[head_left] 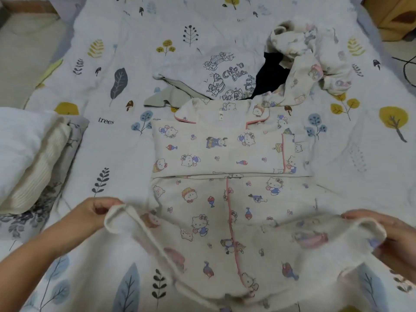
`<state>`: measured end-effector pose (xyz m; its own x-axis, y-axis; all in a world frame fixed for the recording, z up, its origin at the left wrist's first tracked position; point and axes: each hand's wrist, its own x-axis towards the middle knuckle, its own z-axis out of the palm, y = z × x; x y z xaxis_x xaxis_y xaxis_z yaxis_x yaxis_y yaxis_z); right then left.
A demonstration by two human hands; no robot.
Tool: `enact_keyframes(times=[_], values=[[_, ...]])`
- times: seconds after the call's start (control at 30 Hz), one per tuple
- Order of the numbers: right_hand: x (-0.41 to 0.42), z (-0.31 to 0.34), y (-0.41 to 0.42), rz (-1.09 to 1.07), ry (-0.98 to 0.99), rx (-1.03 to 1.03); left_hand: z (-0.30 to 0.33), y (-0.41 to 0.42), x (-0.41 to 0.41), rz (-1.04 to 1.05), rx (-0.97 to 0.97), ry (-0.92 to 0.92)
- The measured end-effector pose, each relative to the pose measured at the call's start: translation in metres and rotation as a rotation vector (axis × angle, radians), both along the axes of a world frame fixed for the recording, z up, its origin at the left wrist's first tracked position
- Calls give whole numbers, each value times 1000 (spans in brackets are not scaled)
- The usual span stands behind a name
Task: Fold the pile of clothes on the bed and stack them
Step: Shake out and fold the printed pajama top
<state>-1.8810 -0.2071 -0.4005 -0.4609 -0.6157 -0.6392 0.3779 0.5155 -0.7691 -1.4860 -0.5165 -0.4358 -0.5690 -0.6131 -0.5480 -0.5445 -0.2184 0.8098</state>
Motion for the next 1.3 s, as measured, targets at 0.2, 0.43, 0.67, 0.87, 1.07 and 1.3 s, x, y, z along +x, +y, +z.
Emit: enact_keyframes(times=[0.2,0.43,0.67,0.87,1.07,1.3], values=[[-65,-16,-55,47,367,113,-6,-53,-61,326,-262,14],[-135,-59,-148,-128,517,53,-42,-124,-129,640,-371,15],[-159,-93,-195,-174,615,56,-75,-162,-167,720,-495,-100],[-173,-113,-214,-218,642,164,-87,-174,-185,714,-649,-242],[-134,-104,-235,-70,1101,366,-76,-131,-233,468,-999,-409],[-63,-150,-255,777,1309,429,-125,-78,-268,-436,-1025,-611]])
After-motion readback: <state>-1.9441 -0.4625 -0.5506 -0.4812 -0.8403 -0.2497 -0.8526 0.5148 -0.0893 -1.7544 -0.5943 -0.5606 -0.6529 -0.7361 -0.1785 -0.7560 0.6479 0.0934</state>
